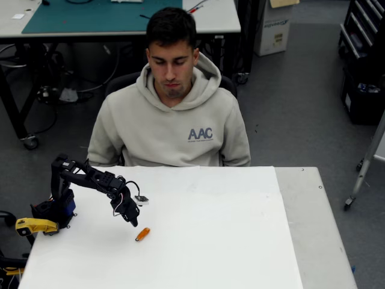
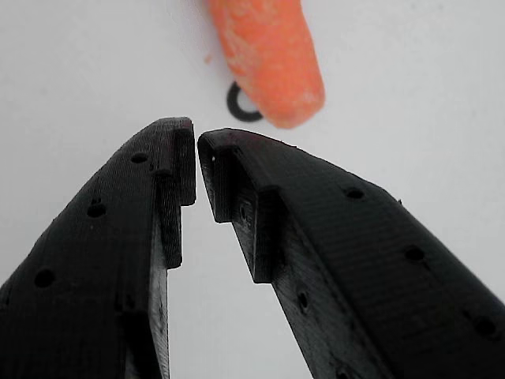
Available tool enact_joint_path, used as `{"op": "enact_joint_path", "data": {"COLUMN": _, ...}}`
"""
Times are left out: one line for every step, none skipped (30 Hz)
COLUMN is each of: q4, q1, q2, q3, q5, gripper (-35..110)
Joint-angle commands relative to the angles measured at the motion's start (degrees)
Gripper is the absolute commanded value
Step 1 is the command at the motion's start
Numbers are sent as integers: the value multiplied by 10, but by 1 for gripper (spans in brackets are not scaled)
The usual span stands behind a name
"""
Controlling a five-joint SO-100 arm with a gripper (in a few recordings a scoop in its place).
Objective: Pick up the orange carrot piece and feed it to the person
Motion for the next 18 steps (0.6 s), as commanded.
{"op": "enact_joint_path", "data": {"q4": 5, "q1": 2, "q2": 20, "q3": -32, "q5": -6, "gripper": -3}}
{"op": "enact_joint_path", "data": {"q4": 5, "q1": 2, "q2": 20, "q3": -33, "q5": -6, "gripper": -3}}
{"op": "enact_joint_path", "data": {"q4": 5, "q1": 2, "q2": 20, "q3": -33, "q5": -6, "gripper": -3}}
{"op": "enact_joint_path", "data": {"q4": 5, "q1": 2, "q2": 20, "q3": -33, "q5": -6, "gripper": -3}}
{"op": "enact_joint_path", "data": {"q4": 5, "q1": 2, "q2": 20, "q3": -33, "q5": -6, "gripper": -3}}
{"op": "enact_joint_path", "data": {"q4": 5, "q1": 2, "q2": 20, "q3": -33, "q5": -6, "gripper": -3}}
{"op": "enact_joint_path", "data": {"q4": 5, "q1": 2, "q2": 20, "q3": -33, "q5": -6, "gripper": -3}}
{"op": "enact_joint_path", "data": {"q4": 4, "q1": 2, "q2": 20, "q3": -33, "q5": -6, "gripper": -3}}
{"op": "enact_joint_path", "data": {"q4": 3, "q1": 2, "q2": 20, "q3": -33, "q5": -6, "gripper": -3}}
{"op": "enact_joint_path", "data": {"q4": 2, "q1": 2, "q2": 20, "q3": -33, "q5": -6, "gripper": -3}}
{"op": "enact_joint_path", "data": {"q4": 1, "q1": 2, "q2": 20, "q3": -33, "q5": -6, "gripper": -3}}
{"op": "enact_joint_path", "data": {"q4": 1, "q1": 2, "q2": 20, "q3": -33, "q5": -6, "gripper": -3}}
{"op": "enact_joint_path", "data": {"q4": 1, "q1": 1, "q2": 20, "q3": -30, "q5": -6, "gripper": -3}}
{"op": "enact_joint_path", "data": {"q4": 0, "q1": -1, "q2": 20, "q3": -30, "q5": -6, "gripper": -3}}
{"op": "enact_joint_path", "data": {"q4": -1, "q1": -2, "q2": 20, "q3": -30, "q5": -6, "gripper": -3}}
{"op": "enact_joint_path", "data": {"q4": -1, "q1": -2, "q2": 20, "q3": -30, "q5": -6, "gripper": -3}}
{"op": "enact_joint_path", "data": {"q4": -2, "q1": -2, "q2": 20, "q3": -30, "q5": -6, "gripper": -3}}
{"op": "enact_joint_path", "data": {"q4": -2, "q1": -2, "q2": 20, "q3": -32, "q5": -6, "gripper": -3}}
